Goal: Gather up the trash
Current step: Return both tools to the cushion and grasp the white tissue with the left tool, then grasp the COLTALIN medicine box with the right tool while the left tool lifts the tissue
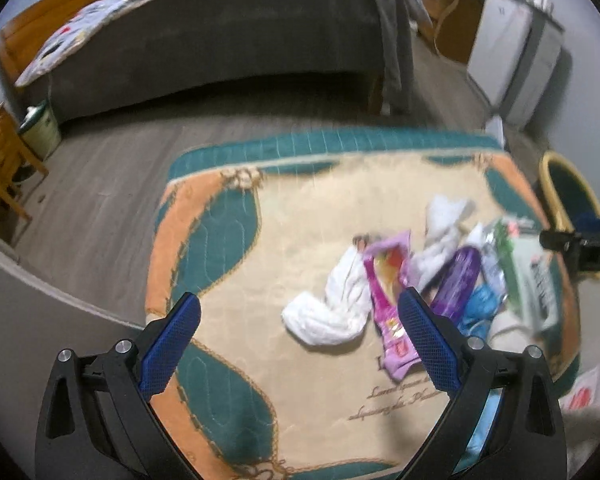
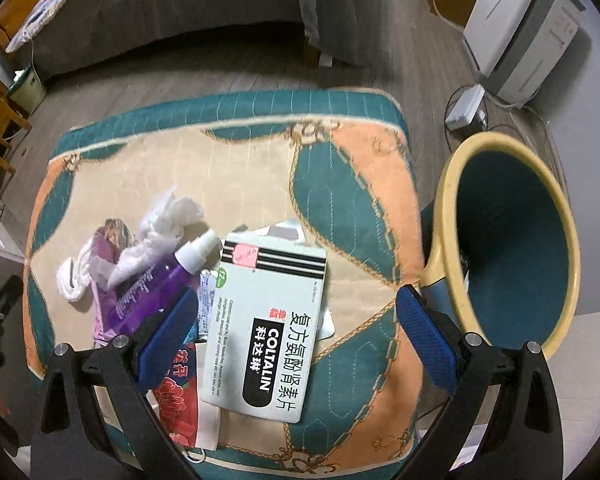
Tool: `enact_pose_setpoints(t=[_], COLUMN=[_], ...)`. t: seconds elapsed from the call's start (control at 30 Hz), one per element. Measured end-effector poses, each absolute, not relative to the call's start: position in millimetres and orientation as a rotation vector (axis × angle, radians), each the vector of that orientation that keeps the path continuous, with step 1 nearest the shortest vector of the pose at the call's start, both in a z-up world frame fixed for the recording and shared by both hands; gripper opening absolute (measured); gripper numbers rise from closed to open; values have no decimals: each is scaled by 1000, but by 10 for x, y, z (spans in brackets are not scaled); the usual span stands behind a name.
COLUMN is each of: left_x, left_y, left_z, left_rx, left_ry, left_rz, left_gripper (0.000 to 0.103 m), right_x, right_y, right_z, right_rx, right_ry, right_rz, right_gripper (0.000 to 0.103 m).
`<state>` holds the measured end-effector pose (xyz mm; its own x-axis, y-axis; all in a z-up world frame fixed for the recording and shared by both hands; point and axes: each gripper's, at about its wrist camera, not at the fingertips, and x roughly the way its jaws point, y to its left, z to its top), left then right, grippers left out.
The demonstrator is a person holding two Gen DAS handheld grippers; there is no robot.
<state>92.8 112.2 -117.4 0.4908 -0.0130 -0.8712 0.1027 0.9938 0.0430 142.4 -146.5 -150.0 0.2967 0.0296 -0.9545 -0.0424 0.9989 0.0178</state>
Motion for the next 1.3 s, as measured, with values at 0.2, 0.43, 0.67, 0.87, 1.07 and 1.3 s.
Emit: enact_pose_setpoints(t=[0.2,0.43,0.67,0.87,1.07,1.3], left_x=[1041,1181,1255,1317,1330,1271], left_y=[1057,1010,818,773,790,820], left_z=[-1398,-1727,-1929,-1969,-1834,-1262], left_rx=[129,179,287,284,255,171], left_ry=[1156,1278,1327,1354,1311,1106], left_rz=[-124,-133,-178,-209,-214,-172], left_gripper=[97,92,77,42,20,18], right_x=[1499,1590,1608,1628,1587,1475], right_y=[-1438,-1371,-1308,-1331,-1330,-1314], right_z=[-1643,-1824,-1934,-1989,-1791,-1382], right_rx=[-42,-31,-8,2,5,-26], right_ry=[1302,1365,1414,1424,1365,1219], right_rz=[57,84,122,142,150,179], right_gripper=[97,97,91,75,75,74])
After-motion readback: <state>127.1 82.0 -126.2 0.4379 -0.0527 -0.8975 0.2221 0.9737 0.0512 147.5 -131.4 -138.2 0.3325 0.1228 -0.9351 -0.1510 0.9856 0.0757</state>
